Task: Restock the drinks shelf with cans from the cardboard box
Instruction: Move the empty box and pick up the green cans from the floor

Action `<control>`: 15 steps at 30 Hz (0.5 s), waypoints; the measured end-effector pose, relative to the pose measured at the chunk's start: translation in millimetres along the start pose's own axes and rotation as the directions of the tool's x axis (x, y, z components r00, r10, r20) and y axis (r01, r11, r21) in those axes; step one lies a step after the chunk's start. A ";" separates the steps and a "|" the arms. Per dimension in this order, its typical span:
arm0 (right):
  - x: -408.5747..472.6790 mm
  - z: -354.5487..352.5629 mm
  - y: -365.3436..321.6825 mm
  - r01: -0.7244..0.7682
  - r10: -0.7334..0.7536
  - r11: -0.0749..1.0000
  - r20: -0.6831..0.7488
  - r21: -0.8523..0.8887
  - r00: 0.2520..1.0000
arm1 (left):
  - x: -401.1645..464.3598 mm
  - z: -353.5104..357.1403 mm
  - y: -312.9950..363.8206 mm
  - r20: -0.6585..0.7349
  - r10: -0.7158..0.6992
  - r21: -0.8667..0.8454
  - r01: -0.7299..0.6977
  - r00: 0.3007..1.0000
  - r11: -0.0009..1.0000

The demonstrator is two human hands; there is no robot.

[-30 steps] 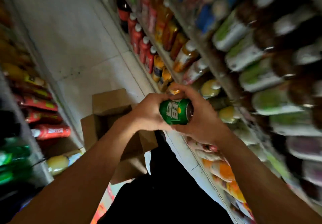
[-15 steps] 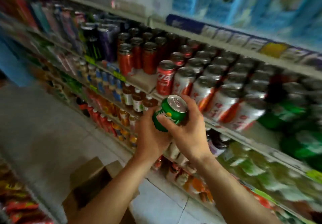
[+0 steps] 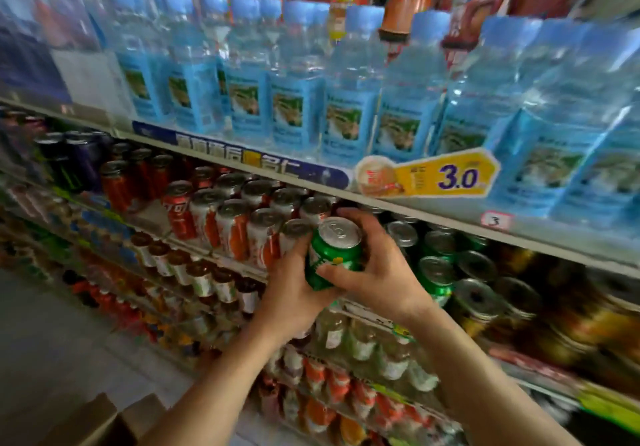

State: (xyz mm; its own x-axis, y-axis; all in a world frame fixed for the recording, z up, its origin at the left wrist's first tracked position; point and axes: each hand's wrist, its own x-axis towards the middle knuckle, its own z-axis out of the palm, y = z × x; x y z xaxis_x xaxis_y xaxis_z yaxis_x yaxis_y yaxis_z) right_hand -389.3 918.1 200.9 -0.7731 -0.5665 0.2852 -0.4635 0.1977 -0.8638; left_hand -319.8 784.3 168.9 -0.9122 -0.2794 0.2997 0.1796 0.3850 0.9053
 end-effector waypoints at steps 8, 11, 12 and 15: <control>2.6 -22.3 20.9 0.078 -0.101 0.974 -0.099 -0.211 0.990 | 23.9 35.5 -6.4 -0.019 0.030 0.190 -0.026 0.999 0.981; 2.4 -23.1 29.0 0.044 -0.069 0.975 -0.108 -0.216 0.992 | 35.2 30.5 -3.0 0.046 0.072 0.313 -0.083 0.996 0.946; 2.6 -22.0 31.7 0.032 -0.055 0.975 -0.099 -0.222 0.994 | 38.4 27.3 -2.3 0.074 0.092 0.342 -0.112 0.993 0.933; 4.2 -18.3 35.1 -0.003 -0.021 0.959 -0.080 -0.285 0.997 | 46.8 14.9 -2.8 0.180 0.129 0.437 -0.196 0.975 0.878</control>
State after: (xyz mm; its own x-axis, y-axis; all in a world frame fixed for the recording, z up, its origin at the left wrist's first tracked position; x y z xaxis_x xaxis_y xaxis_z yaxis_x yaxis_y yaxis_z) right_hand -416.7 937.2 179.4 -0.7956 -0.5044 0.3356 -0.5654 0.4192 -0.7103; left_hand -368.6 783.2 175.9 -0.9327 -0.0649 0.3546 0.1755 0.7774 0.6040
